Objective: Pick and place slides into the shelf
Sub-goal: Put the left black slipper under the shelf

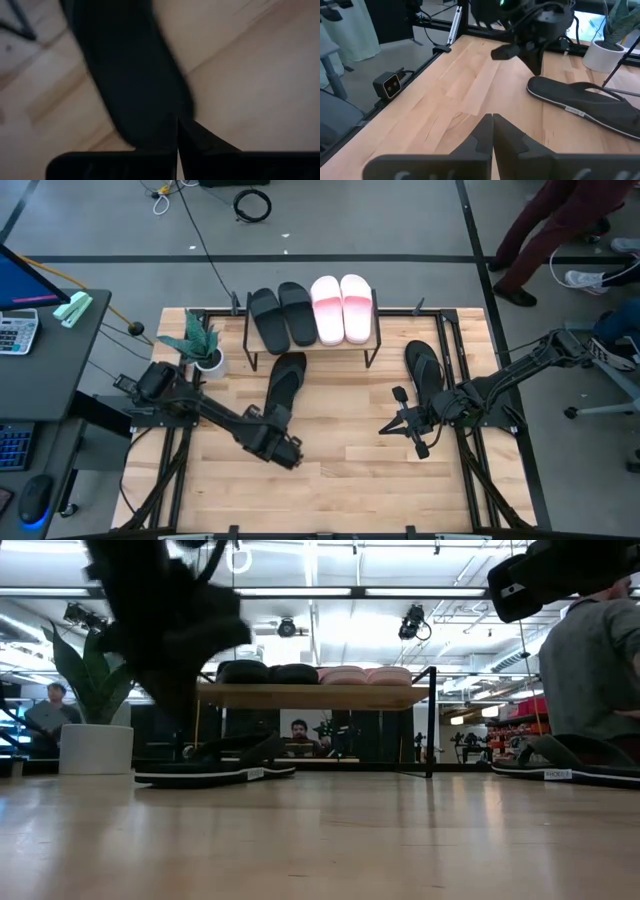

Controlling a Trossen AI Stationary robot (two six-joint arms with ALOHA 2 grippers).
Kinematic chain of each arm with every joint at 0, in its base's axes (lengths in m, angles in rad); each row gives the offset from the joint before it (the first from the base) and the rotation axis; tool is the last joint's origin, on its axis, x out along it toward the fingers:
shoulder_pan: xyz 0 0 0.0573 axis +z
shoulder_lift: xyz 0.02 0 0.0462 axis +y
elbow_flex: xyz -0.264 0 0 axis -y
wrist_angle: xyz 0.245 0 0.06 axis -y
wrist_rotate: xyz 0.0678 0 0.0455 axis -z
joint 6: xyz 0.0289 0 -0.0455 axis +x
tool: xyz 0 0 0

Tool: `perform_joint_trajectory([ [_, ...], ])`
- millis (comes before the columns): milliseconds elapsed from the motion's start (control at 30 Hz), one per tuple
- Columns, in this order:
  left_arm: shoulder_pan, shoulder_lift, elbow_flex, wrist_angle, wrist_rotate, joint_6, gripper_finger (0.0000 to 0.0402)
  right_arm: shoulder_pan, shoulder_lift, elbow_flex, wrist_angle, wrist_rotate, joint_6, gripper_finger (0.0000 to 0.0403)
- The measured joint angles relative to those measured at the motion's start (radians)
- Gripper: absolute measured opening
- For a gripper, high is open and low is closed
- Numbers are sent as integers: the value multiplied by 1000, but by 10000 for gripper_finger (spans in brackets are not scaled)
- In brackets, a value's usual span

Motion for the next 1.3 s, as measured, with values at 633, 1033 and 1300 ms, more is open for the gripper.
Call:
perform_joint_trajectory([
  [633, 132, -5, -242, 382, -58, 17, 6, 0, 0, 0, 1, 1, -33, 14],
  [1033, 342, -2, -243, 425, -66, 141, 3, 0, 0, 0, 1, 0, -33, 14],
  [1300, 376, -1, -243, 384, -71, 81, 3, 0, 0, 0, -2, 0, 0, 14],
])
